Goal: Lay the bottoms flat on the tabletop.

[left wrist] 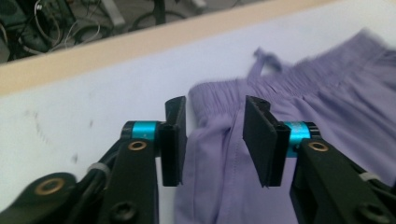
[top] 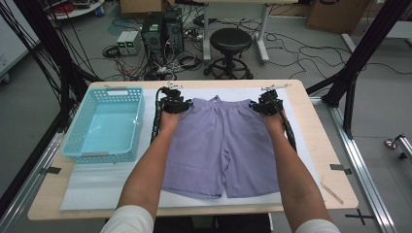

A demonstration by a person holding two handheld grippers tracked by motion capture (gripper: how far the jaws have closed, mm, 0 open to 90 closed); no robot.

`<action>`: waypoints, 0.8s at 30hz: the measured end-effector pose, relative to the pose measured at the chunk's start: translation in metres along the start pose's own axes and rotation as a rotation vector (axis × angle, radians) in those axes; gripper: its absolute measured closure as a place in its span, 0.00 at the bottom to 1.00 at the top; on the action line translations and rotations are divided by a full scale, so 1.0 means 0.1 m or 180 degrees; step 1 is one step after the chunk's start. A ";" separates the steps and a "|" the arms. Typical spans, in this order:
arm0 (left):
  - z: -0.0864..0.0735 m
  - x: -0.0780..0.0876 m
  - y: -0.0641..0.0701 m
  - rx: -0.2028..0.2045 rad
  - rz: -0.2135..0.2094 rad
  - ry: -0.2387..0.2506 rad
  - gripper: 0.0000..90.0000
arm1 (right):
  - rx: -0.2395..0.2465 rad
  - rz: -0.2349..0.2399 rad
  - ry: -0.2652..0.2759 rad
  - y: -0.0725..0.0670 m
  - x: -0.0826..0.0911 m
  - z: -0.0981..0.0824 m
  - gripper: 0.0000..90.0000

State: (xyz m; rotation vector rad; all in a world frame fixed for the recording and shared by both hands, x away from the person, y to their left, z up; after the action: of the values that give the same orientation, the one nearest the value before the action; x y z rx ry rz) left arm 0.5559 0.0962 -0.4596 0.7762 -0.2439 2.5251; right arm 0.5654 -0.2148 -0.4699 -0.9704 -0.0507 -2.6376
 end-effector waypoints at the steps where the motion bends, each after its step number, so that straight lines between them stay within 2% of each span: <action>1: -0.04 0.02 -0.01 0.0038 0.0017 -0.0053 0.63 | 0.0024 0.0002 0.0013 -0.01 0.03 -0.01 0.62; 3: -0.17 0.12 0.00 0.0063 0.0008 -0.0087 0.60 | 0.0032 0.0074 -0.0079 -0.01 0.11 -0.08 0.61; 4: -0.17 0.12 0.00 0.0063 0.0008 -0.0087 0.60 | 0.0028 0.0111 -0.0116 -0.02 0.15 -0.10 0.61; 7: -0.30 0.22 0.02 0.0077 -0.0047 -0.0131 0.60 | 0.0077 0.0147 -0.0074 -0.04 0.23 -0.10 0.63; 8: -0.35 0.26 0.03 0.0100 -0.0076 -0.0139 0.60 | 0.0100 0.0150 -0.0014 -0.05 0.32 -0.12 0.64; 11: -0.48 0.36 0.08 0.0164 -0.0154 -0.0155 0.60 | 0.0104 0.0148 -0.0098 -0.05 0.39 -0.18 0.66; 12: -0.52 0.40 0.10 0.0176 -0.0192 -0.0137 0.60 | 0.0117 0.0183 -0.0166 -0.05 0.46 -0.23 0.67; 13: -0.56 0.43 0.12 0.0183 -0.0210 -0.0124 0.60 | 0.0140 0.0189 -0.0097 -0.05 0.51 -0.24 0.69; 14: -0.60 0.47 0.14 0.0177 -0.0225 -0.0132 0.60 | 0.0140 0.0189 -0.0097 -0.05 0.51 -0.24 0.69; 15: -0.68 0.54 0.20 0.0197 -0.0301 -0.0126 0.60 | 0.0150 0.0207 -0.0070 -0.05 0.59 -0.29 0.69; 18: -0.76 0.62 0.24 0.0155 -0.0314 -0.0107 0.60 | 0.0162 0.0208 -0.0083 -0.03 0.67 -0.38 0.72; 20: -0.85 0.69 0.27 0.0196 -0.0360 -0.0183 0.59 | 0.0142 0.0200 -0.0088 0.01 0.76 -0.49 0.74; 21: -0.92 0.77 0.32 0.0184 -0.0391 -0.0166 0.58 | 0.0117 0.0186 -0.0108 0.07 0.85 -0.60 0.78; 22: -0.92 0.77 0.32 0.0184 -0.0391 -0.0166 0.58 | 0.0117 0.0186 -0.0108 0.07 0.85 -0.60 0.78; 24: -1.00 0.83 0.36 0.0214 -0.0411 -0.0159 0.58 | 0.0093 0.0202 -0.0145 0.11 0.95 -0.74 0.86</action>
State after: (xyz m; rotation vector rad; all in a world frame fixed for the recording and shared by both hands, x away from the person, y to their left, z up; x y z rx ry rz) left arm 0.4298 0.1284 -0.4954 0.8539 -0.1220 2.4054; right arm 0.4552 -0.2638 -0.4672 -1.0057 -0.0677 -2.5501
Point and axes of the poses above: each handheld gripper's, and its own axes: x roughly backward along the jaws, z roughly out of its top, y roughly to its right, the point moved 8 cm from there along -x, roughly forward along the jaws, and after that the axes turned 6 degrees about -x, right-handed, at the moved point
